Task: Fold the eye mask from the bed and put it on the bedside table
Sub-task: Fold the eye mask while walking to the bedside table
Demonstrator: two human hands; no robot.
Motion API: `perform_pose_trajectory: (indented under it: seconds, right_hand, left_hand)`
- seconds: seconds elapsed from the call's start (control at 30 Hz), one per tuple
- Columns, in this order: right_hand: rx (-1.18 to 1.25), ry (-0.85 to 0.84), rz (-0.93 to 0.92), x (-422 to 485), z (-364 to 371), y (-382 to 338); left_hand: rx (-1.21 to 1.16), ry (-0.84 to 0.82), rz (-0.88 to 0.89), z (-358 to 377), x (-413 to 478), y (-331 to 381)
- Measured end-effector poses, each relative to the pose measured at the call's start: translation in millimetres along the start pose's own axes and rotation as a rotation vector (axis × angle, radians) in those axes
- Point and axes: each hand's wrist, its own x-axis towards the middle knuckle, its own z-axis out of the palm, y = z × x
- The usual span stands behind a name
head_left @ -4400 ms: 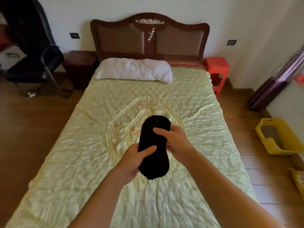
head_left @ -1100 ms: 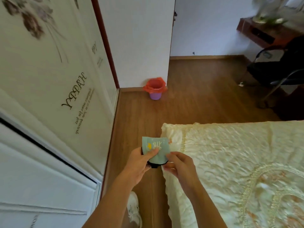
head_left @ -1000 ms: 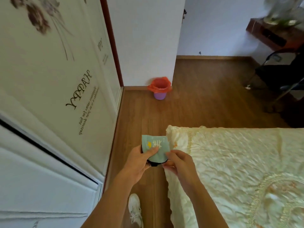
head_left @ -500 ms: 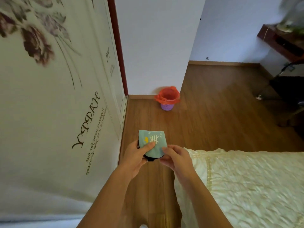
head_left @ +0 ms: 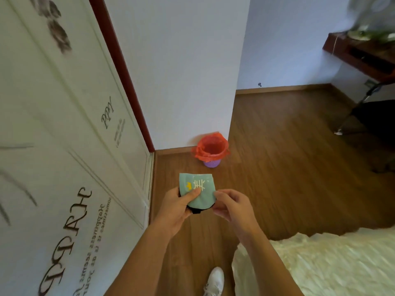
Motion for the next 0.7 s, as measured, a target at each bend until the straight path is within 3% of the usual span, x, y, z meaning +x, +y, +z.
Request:
perform_pose_trajectory:
  seconds: [0.27,0.7]
  right_hand:
    - [0.045,0.072,-0.023,132,-29,-76]
    - [0.059,0.258,0.007,313,-73,-131]
  left_hand:
    - [0.057,-0.065,0.02,67,130,72]
    - [0.118,-0.23,-0.077,147,337,134]
